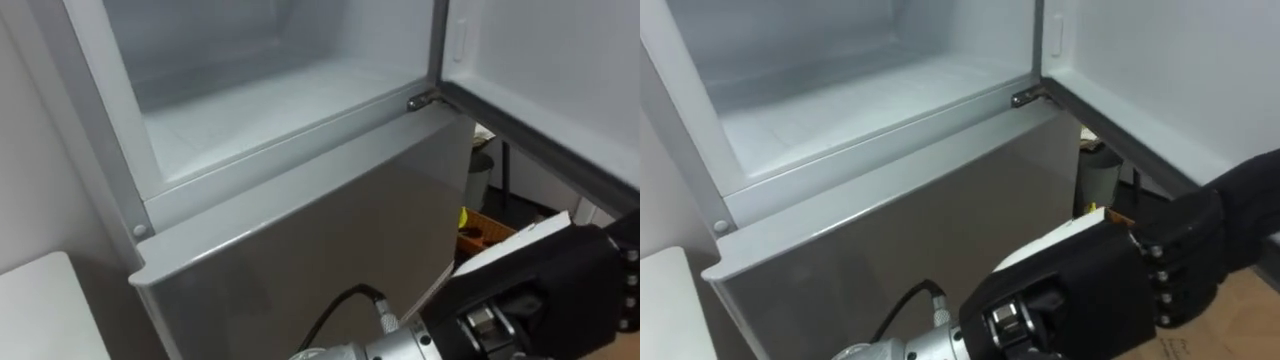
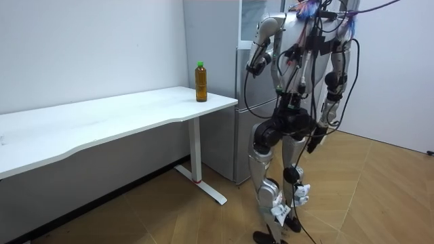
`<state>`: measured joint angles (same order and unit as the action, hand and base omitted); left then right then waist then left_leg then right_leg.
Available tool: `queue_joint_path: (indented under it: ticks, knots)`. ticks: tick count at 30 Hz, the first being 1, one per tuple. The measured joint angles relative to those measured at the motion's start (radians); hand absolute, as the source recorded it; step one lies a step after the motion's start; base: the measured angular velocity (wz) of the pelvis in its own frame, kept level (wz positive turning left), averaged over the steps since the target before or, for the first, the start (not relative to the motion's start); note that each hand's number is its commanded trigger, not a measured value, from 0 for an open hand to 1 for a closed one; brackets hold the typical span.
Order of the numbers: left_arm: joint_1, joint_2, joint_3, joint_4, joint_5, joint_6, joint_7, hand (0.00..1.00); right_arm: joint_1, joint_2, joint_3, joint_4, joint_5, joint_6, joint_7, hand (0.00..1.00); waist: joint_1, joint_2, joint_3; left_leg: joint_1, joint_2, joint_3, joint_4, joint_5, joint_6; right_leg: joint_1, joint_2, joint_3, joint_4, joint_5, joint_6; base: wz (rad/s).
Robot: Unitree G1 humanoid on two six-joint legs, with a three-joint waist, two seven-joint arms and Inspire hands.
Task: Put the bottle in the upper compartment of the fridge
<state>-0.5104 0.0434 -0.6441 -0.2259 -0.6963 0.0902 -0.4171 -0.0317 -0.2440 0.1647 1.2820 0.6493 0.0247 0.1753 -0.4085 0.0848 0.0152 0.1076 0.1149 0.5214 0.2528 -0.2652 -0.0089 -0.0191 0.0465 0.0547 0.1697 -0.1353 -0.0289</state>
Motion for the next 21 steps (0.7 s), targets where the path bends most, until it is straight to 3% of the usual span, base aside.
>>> queue_joint_path:
  ticks: [5, 14, 17, 21]
  knots:
    - [-0.001, -0.005, 0.002, 0.003, 0.001, 0.0, 0.012, 0.0, 0.0, -0.002, 0.0, 0.001, 0.009, 0.009, 0.016, 0.0, -0.004, 0.002, 0.0, -0.003, 0.005, -0.001, 0.005, 0.0, 0.0, -0.003, 0.002, -0.008, 0.001, 0.002, -0.004, -0.1]
    - [-0.001, 0.01, 0.006, -0.003, 0.003, 0.002, 0.011, 0.0, 0.0, -0.006, -0.001, 0.004, -0.026, 0.011, 0.035, 0.0, 0.004, -0.001, 0.0025, -0.031, 0.012, -0.014, -0.004, 0.002, -0.015, -0.011, -0.001, -0.069, -0.002, 0.004, -0.011, 0.16]
    - [-0.001, 0.025, 0.008, -0.003, 0.006, 0.002, 0.016, 0.0, -0.002, -0.006, -0.001, 0.004, -0.029, 0.01, 0.033, 0.0, 0.018, -0.006, 0.0051, -0.036, 0.008, -0.038, -0.018, 0.005, -0.019, -0.013, -0.004, -0.096, -0.001, 0.004, -0.011, 0.26]
    - [-0.001, 0.029, 0.014, -0.005, 0.011, 0.001, 0.02, 0.0, 0.002, -0.005, 0.01, 0.003, -0.025, -0.001, 0.018, 0.0, 0.062, -0.019, 0.0075, -0.058, -0.006, -0.098, -0.031, 0.009, -0.024, -0.017, -0.018, -0.166, -0.002, 0.003, -0.011, 0.37]
